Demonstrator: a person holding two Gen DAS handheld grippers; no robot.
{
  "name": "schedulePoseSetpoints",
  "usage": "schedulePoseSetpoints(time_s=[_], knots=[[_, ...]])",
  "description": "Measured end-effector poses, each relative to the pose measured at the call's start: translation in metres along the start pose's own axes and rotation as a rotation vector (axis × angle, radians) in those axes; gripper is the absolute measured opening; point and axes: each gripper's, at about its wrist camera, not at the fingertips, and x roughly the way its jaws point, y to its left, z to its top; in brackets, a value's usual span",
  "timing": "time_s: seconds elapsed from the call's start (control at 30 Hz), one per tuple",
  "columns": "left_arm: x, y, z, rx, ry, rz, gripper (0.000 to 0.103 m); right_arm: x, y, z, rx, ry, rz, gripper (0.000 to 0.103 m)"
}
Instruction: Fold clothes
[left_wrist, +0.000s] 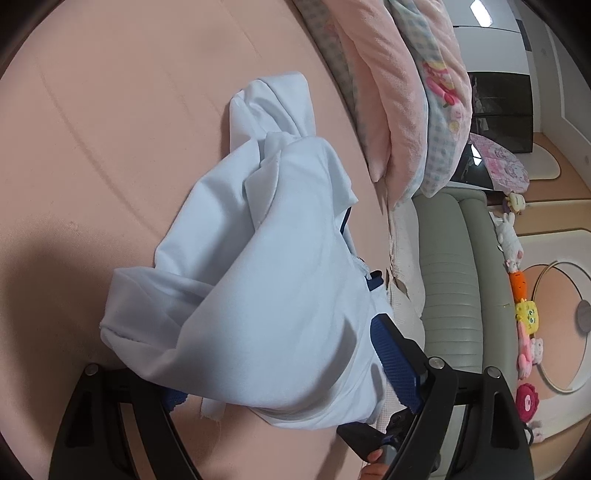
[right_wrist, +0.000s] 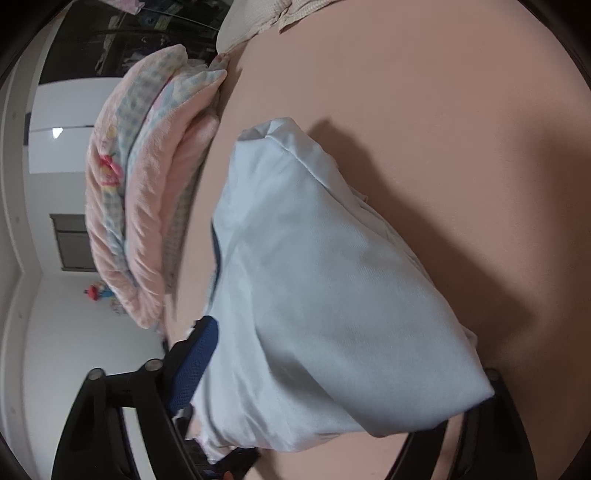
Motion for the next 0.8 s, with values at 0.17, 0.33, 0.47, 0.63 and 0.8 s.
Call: schedulePoseSetpoints(time_s=[0.17, 0.33, 0.47, 0.63, 0.8], knots=[[-0.001, 0.004, 0.003, -0.037, 0.020, -0.006, 0.085, -0.003, -0.008, -0.007, -0.025, -0.047, -0.078, 0.028], [-0.003, 0.006, 0.000, -0.037, 0.002, 0.046, 0.050, -0.004, -0.012, -0.010, -0.081, -0.063, -0.090, 0.019], [-0.004, 0.007, -0.004, -0.021, -0.030, 0.113, 0.034, -0.004, -0.009, -0.009, -0.102, -0.059, -0.107, 0.019], [-0.005, 0.000, -0.009, 0.037, -0.050, 0.212, 0.027, -0.003, -0.010, -0.004, -0.108, -0.016, -0.095, 0.019], [-0.007, -0.017, -0.014, 0.105, -0.051, 0.320, 0.026, 0.000, 0.004, -0.005, -0.161, 0.003, -0.167, 0.019]])
